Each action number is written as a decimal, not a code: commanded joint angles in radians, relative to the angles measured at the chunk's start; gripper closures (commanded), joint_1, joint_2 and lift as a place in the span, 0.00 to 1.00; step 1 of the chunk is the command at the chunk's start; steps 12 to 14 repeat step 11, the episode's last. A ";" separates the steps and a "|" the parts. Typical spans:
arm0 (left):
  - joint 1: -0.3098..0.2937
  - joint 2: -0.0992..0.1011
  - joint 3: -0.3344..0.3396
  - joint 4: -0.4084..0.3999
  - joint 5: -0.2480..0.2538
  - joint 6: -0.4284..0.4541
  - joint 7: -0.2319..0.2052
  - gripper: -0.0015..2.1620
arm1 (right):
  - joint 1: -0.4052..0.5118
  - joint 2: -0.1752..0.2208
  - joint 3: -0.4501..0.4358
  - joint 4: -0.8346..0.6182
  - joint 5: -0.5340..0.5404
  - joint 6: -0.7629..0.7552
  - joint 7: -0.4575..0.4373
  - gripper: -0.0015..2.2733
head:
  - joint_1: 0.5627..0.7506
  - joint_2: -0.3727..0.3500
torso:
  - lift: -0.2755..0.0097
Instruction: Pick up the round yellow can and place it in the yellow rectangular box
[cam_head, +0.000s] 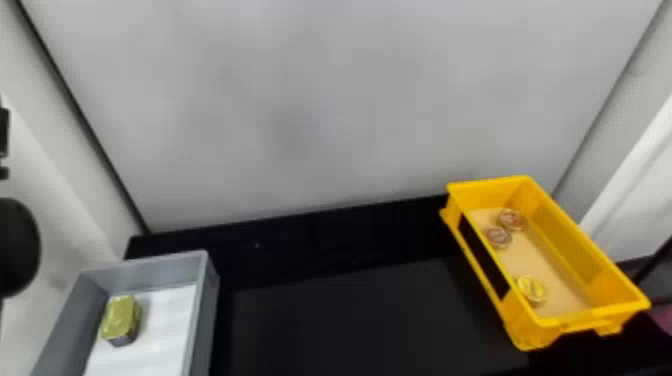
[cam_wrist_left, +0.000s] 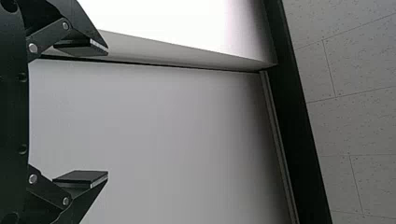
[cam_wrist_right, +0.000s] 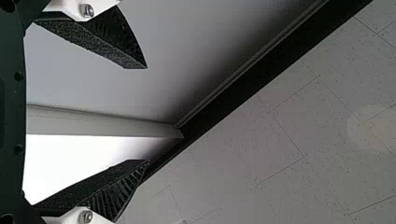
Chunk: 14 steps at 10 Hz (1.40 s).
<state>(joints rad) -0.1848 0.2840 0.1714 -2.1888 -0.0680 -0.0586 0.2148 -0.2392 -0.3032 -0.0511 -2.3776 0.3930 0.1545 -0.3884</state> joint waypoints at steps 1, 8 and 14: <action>0.005 0.000 0.000 0.004 0.001 -0.004 0.002 0.15 | 0.001 0.001 0.004 0.006 0.004 -0.001 0.000 0.03 | 0.95 0.54 | 0.96; -0.005 -0.014 -0.012 0.012 -0.004 0.005 0.011 0.15 | -0.003 -0.001 0.008 0.012 0.008 -0.012 -0.009 0.03 | 0.95 0.54 | 0.96; -0.002 0.012 0.010 -0.029 -0.006 0.034 0.012 0.15 | -0.029 -0.004 0.031 -0.006 0.006 0.025 -0.003 0.03 | 0.95 0.54 | 0.96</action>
